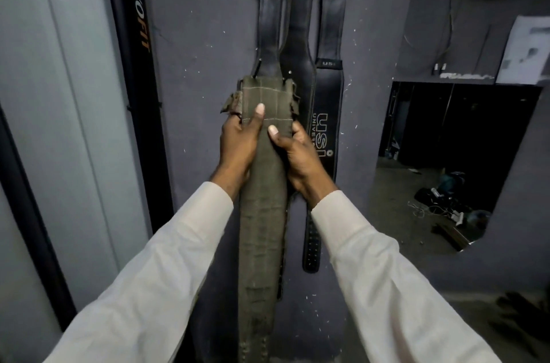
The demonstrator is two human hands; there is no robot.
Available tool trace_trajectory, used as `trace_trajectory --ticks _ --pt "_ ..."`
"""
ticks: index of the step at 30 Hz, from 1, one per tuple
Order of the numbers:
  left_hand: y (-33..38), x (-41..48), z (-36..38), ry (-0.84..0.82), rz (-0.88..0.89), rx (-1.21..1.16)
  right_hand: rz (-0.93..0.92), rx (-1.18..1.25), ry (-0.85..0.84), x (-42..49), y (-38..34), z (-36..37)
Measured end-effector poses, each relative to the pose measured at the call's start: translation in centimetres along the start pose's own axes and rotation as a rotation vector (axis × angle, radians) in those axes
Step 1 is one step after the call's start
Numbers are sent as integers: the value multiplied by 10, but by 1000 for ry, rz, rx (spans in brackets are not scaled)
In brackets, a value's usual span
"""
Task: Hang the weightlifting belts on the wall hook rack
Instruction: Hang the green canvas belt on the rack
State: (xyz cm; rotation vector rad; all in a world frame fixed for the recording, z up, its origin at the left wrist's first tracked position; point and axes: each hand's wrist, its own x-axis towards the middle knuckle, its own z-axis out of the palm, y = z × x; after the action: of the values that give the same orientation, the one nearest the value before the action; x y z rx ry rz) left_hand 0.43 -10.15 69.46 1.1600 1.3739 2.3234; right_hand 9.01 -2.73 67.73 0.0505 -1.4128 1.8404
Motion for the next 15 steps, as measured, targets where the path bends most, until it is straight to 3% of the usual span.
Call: trace_trajectory --ticks 7,15 --pt "-16 0 -6 47 -152 -99 162 -202 51 3 -27 -19" --pt "3 18 -32 -170 -207 183 132 -513 113 24 -31 -23"
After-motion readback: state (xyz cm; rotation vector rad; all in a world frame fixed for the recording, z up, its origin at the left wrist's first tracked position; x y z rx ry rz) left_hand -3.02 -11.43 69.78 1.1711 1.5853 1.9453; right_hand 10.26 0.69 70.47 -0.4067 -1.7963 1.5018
